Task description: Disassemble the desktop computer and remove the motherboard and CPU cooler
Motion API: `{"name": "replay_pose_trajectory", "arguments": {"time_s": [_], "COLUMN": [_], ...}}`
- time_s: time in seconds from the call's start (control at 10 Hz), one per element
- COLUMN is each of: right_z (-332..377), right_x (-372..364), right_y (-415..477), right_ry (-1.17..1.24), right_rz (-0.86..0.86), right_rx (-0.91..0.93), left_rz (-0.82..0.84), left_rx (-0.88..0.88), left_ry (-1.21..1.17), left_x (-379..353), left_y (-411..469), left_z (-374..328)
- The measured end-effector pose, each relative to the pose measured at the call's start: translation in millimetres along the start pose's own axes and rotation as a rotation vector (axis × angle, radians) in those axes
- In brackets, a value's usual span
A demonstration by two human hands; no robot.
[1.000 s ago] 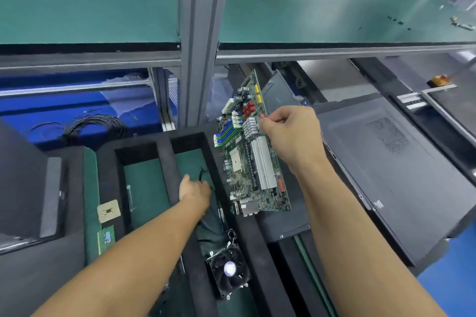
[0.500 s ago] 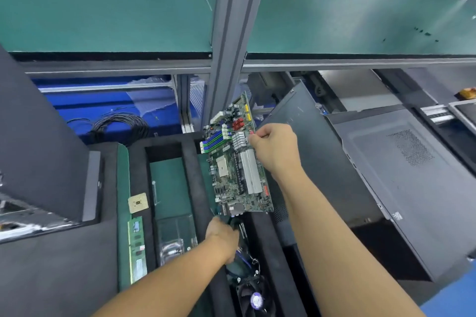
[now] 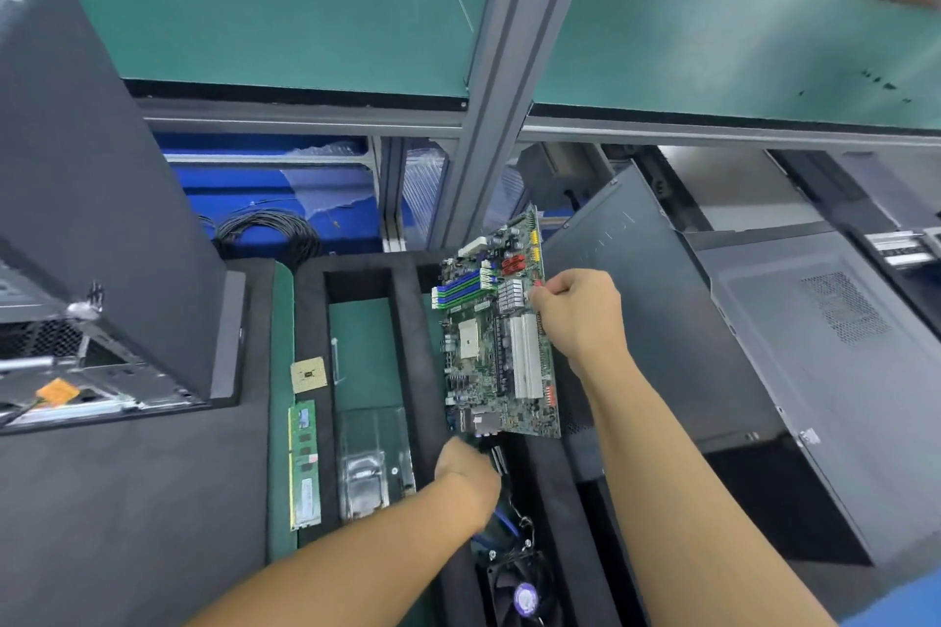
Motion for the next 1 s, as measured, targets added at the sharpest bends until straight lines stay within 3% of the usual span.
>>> {"name": "replay_pose_trajectory", "arguments": {"time_s": [0.3,0.5,0.6,0.8,1.0], "right_z": [-24.3,-27.4,-32.6,-33.8,-27.1], "right_x": [-24.0,-33.4,-31.5,-23.8,-28.3], "right_y": [18.0,38.0,42.6,37.8,2.8], "right_ry": [0.025,0.034,-0.037,-0.181,-0.381], "right_rz": [0.078,0.111,0.097,0.104,-0.037], "right_rx": [-0.114,-0.197,-0.241,-0.283,-0.150], "left_rz": [-0.033,-0.054,-0.122,-0.444,-0.681], "left_rx": [-0.034,0.004,0.030,0.107,0.324], "left_ry": [-0.019,-0.193,-0.290,-0.376,-1.022], "left_x": [-5.5,9.0,17.7,22.8,-7.9], "left_y": [-7.3,-21.9,-32.4,-55.9,-83.8], "left_z": [-12.4,-14.4,-5.9,34.2,76.5]}}
Point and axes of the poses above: each hand's wrist, its own y-axis towards the middle knuckle, its own x-axis out of the back of the hand, z = x × y, the point moved 5 cm from there along y, towards the middle knuckle, and after that the axes turned 9 degrees about -x, right-handed, at the moved point
